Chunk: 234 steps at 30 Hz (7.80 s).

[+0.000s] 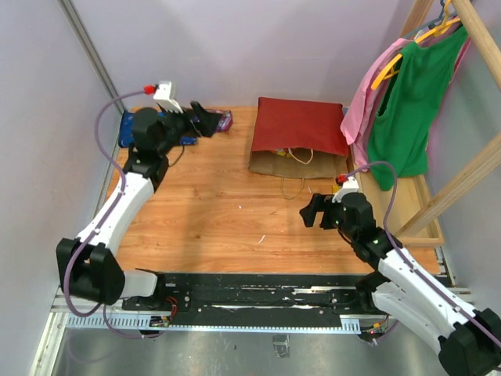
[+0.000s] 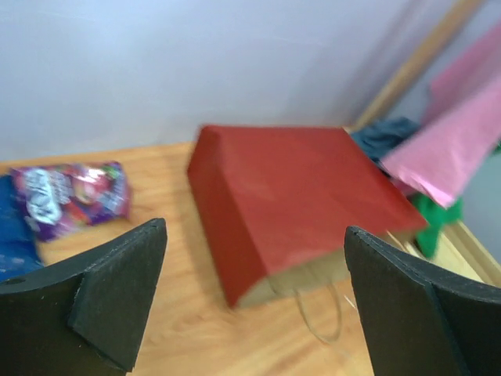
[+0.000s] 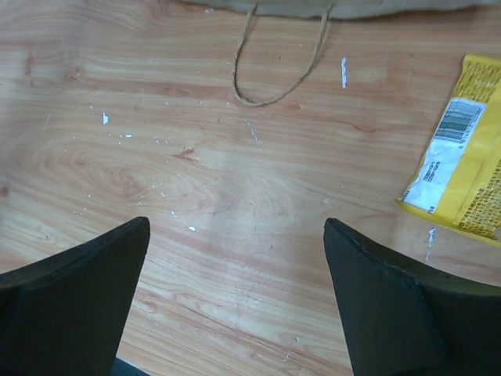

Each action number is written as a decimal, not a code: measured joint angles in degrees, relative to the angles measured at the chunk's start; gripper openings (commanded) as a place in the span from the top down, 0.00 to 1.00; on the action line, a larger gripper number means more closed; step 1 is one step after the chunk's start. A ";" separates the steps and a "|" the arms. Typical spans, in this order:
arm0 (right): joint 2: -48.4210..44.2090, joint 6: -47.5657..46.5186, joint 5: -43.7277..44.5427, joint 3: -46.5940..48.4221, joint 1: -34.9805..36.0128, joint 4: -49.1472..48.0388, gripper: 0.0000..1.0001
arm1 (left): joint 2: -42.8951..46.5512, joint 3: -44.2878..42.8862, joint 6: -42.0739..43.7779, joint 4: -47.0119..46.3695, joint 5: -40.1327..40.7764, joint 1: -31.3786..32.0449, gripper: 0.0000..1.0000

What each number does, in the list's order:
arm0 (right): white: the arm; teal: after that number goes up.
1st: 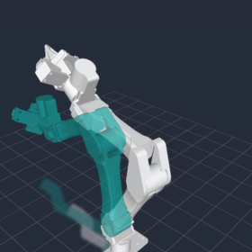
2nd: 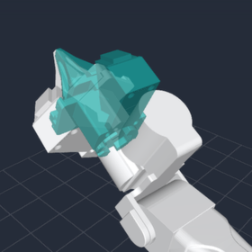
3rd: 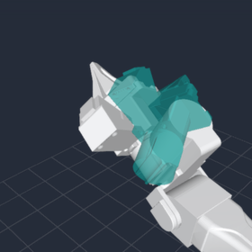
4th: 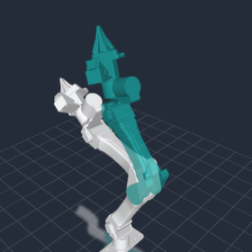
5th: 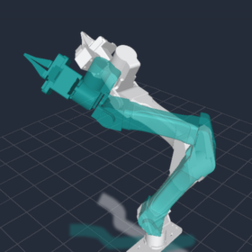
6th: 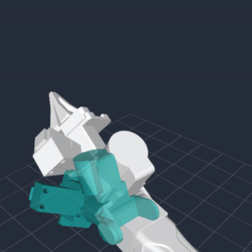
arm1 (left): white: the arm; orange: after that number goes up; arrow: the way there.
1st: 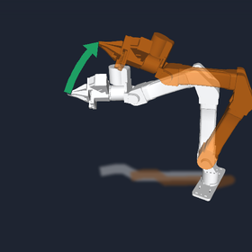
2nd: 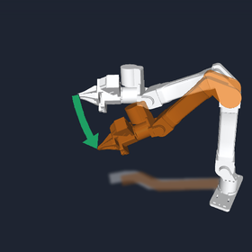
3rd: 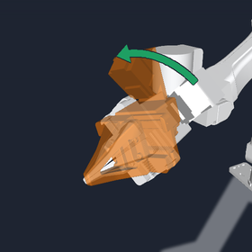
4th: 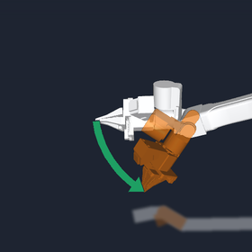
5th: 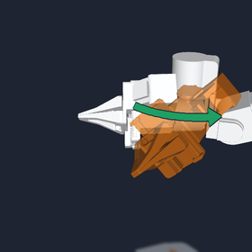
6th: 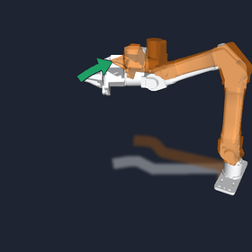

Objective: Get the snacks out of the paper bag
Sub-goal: Take out the snack from the paper bag.

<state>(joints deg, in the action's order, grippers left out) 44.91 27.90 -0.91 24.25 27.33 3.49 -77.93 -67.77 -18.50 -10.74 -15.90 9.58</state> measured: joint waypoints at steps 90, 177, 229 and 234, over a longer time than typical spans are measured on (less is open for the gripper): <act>39.63 -32.09 -3.02 57.33 0.52 18.95 0.87 | -46.27 -8.37 32.13 -8.50 50.27 44.81 0.02; 32.54 -29.73 -3.58 57.81 0.52 21.64 0.73 | -61.64 -25.22 -75.19 -22.93 52.59 36.35 0.29; 31.50 -29.31 -3.54 57.44 0.52 21.57 0.72 | -63.84 -34.42 -78.40 0.96 53.27 35.65 0.40; 31.50 -29.31 -3.50 57.42 0.52 21.55 0.72 | -65.31 -38.66 -78.42 5.46 53.16 34.97 0.42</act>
<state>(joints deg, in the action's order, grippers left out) 76.40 -1.41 -4.40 81.67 27.86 25.04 -143.24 -106.43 -96.92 -5.28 37.26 44.56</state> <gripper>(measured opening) 0.277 0.588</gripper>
